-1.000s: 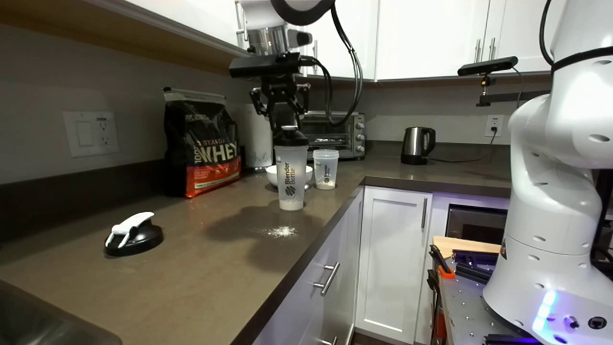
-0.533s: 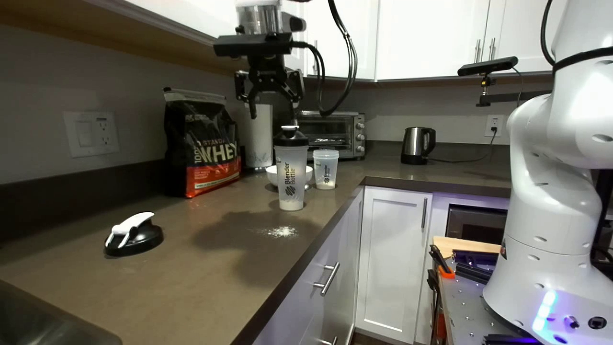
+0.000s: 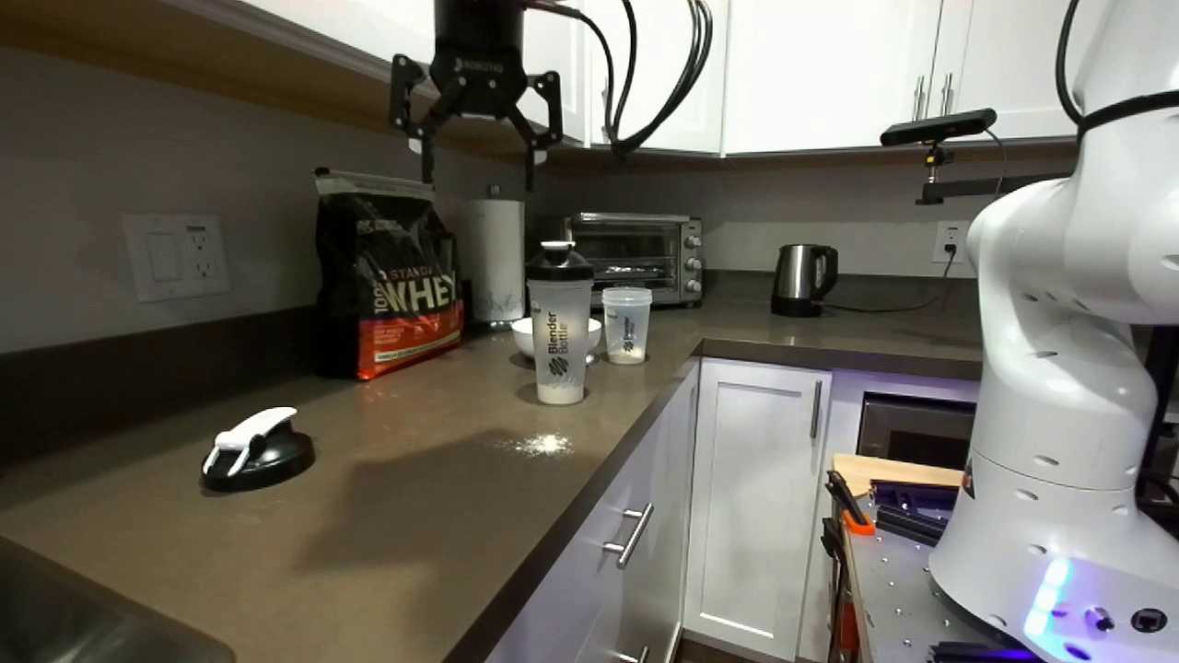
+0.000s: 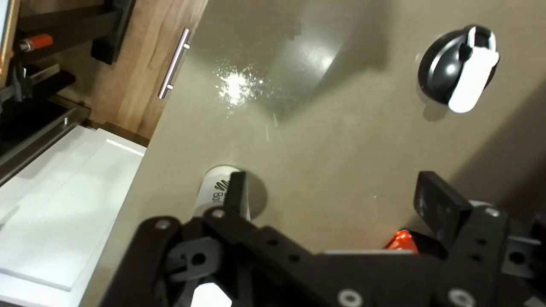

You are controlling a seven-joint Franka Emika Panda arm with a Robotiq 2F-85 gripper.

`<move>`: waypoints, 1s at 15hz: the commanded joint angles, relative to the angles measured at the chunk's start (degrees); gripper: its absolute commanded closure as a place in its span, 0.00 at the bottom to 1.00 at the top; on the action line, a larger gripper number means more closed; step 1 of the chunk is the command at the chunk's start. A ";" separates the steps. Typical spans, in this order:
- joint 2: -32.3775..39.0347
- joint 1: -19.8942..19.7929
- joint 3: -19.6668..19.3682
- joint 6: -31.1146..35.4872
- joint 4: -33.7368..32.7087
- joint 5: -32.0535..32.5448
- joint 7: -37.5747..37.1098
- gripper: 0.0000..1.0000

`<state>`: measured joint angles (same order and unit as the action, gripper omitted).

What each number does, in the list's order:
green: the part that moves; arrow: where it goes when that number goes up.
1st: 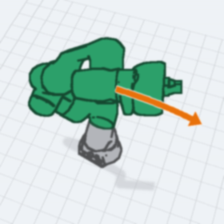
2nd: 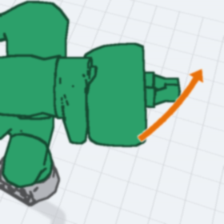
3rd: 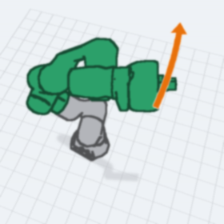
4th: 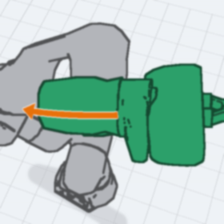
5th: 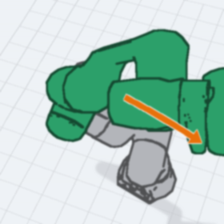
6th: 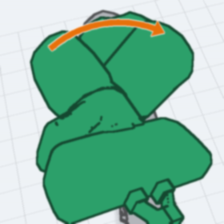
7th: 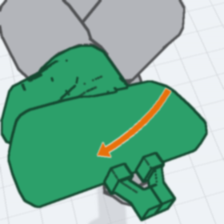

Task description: Put the right lid on the left bottle

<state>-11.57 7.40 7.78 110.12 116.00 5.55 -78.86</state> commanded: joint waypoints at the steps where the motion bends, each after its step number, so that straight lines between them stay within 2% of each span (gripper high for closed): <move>1: -3.46 0.48 0.27 -1.74 1.09 -3.76 11.77 0.00; 9: -6.81 1.14 0.07 -0.78 1.77 -12.30 36.03 0.00; 15: -7.25 0.59 0.40 -1.51 1.71 -17.67 46.46 0.00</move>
<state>-17.56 8.36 8.27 109.09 116.66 -9.12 -37.44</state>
